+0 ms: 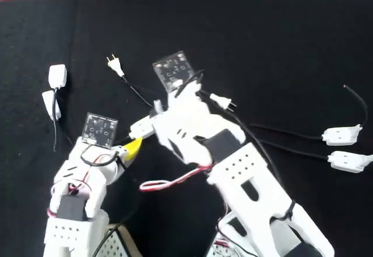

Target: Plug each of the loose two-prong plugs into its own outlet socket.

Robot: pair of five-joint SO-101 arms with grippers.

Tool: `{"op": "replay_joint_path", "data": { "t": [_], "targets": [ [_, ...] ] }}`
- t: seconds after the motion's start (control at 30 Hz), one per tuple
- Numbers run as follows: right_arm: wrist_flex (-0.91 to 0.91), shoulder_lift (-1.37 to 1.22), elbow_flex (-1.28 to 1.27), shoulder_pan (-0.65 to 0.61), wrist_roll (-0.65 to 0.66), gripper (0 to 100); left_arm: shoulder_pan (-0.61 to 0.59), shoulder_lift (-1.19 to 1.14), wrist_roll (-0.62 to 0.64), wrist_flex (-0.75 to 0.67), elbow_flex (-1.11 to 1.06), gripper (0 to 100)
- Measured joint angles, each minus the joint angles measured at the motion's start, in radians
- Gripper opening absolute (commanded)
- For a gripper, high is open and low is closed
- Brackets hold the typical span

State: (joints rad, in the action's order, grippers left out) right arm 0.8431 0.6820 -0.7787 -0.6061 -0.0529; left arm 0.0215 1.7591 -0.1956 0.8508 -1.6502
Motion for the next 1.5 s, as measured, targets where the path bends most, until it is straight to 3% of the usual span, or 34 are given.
{"op": "replay_joint_path", "data": {
  "t": [0.17,0.27,0.47,0.7,0.83,1.0,1.2,1.5],
  "targets": [
    [-0.003,0.028,0.037,-0.048,-0.052,1.2,0.003,-0.006,0.005,-0.155,-0.032,8],
    [-0.003,0.118,0.038,-0.044,-0.101,1.2,0.003,-0.006,0.005,-0.173,-0.032,3],
    [-0.003,0.439,-0.026,0.046,-0.13,1.2,0.005,-0.006,0.006,-0.178,-0.032,3],
    [-0.127,0.809,-0.316,0.058,-0.13,1.2,0.216,-0.006,0.066,-0.209,-0.026,3],
    [-0.215,0.835,-0.479,0.06,-0.13,1.2,0.35,-0.006,0.068,-0.361,-0.029,3],
    [-0.229,0.845,-0.519,0.026,-0.13,1.2,0.367,-0.006,0.133,-0.542,-0.034,3],
    [-0.229,0.845,-0.519,-0.009,-0.13,1.2,0.373,-0.006,0.264,-0.494,-0.034,3],
    [-0.138,0.879,-0.496,-0.035,-0.167,1.2,0.413,-0.006,0.284,-0.445,-0.034,3]
  ]
}}
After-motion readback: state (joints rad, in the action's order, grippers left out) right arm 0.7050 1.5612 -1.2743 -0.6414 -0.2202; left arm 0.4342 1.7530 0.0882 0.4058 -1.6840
